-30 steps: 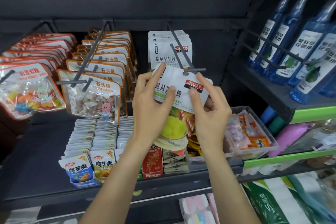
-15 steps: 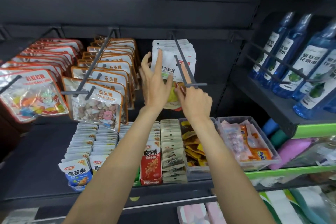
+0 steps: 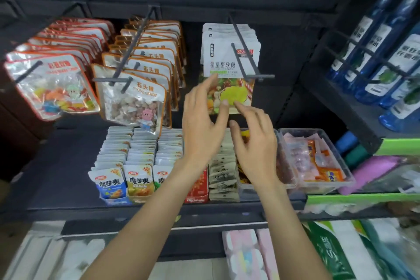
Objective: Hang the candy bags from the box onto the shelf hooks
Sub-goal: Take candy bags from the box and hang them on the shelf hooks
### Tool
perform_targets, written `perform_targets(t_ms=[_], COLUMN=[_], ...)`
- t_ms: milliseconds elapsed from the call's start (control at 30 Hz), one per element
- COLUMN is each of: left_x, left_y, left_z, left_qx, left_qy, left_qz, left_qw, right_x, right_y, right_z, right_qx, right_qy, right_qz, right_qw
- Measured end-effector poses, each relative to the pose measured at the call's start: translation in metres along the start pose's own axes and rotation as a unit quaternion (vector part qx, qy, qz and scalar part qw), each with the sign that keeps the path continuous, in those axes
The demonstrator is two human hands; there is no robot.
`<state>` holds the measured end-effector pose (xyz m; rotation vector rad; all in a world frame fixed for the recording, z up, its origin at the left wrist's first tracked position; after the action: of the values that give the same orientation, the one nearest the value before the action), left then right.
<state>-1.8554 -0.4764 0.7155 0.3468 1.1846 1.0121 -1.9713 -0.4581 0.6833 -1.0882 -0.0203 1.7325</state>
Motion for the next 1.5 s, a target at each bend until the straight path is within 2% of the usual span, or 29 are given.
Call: perform_targets(t_ms=[100, 200, 267, 333, 467, 600, 700, 800, 900, 1067, 1233, 1400, 1500], left_x=[0.034, 0.071, 0.098, 0.129, 0.201, 0.263, 0.296, 0.317, 0.326, 0.308, 0.282, 0.265, 0.259], left_y=[0.013, 0.003, -0.015, -0.039, -0.095, -0.13, -0.144, -0.162, -0.191, -0.248, -0.318, -0.392, -0.431], left_z=[0.032, 0.07, 0.097, 0.128, 0.205, 0.302, 0.383, 0.459, 0.525, 0.6, 0.642, 0.674, 0.688], left_qx=[0.068, 0.051, 0.005, -0.074, -0.212, -0.225, -0.228, -0.224, -0.226, -0.245, -0.238, -0.193, -0.189], left_qy=[0.027, 0.051, 0.03, -0.036, -0.143, -0.152, -0.136, -0.125, -0.134, -0.131, -0.074, -0.007, -0.007], left_qz=[-0.02, -0.02, 0.002, 0.038, 0.109, 0.12, 0.134, 0.204, 0.27, 0.327, 0.397, 0.505, 0.552], left_qw=[0.997, 0.997, 1.0, 0.996, 0.961, 0.955, 0.955, 0.945, 0.926, 0.903, 0.883, 0.841, 0.812], right_x=[0.022, 0.05, 0.072, 0.095, 0.14, 0.18, 0.201, 0.205, 0.195, 0.157, 0.115, 0.086, 0.082], right_y=[-0.028, -0.055, -0.071, -0.088, -0.133, -0.187, -0.233, -0.28, -0.327, -0.401, -0.449, -0.494, -0.511], right_z=[0.007, -0.004, -0.023, -0.047, -0.101, -0.154, -0.191, -0.226, -0.263, -0.328, -0.418, -0.507, -0.557], right_qx=[-0.01, -0.007, 0.004, 0.011, 0.022, 0.013, -0.02, -0.075, -0.141, -0.192, -0.181, -0.11, -0.096], right_qy=[0.058, 0.069, 0.024, -0.045, -0.171, -0.305, -0.357, -0.387, -0.416, -0.446, -0.485, -0.556, -0.588], right_qz=[0.034, 0.066, 0.073, 0.071, 0.062, 0.034, 0.02, -0.008, -0.015, 0.019, 0.04, 0.043, 0.008], right_qw=[0.998, 0.995, 0.997, 0.996, 0.983, 0.952, 0.934, 0.919, 0.898, 0.874, 0.855, 0.823, 0.803])
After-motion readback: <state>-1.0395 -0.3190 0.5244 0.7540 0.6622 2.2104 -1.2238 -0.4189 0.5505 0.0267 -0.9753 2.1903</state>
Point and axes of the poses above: each hand's wrist, its own x-axis away from the middle knuckle, its own z-axis out of the back of the hand, y = z × x, the point moved 1 cm from there along -x, towards the middle knuckle, and after that the axes turned 9 degrees about -y, right-handed, at the moved point
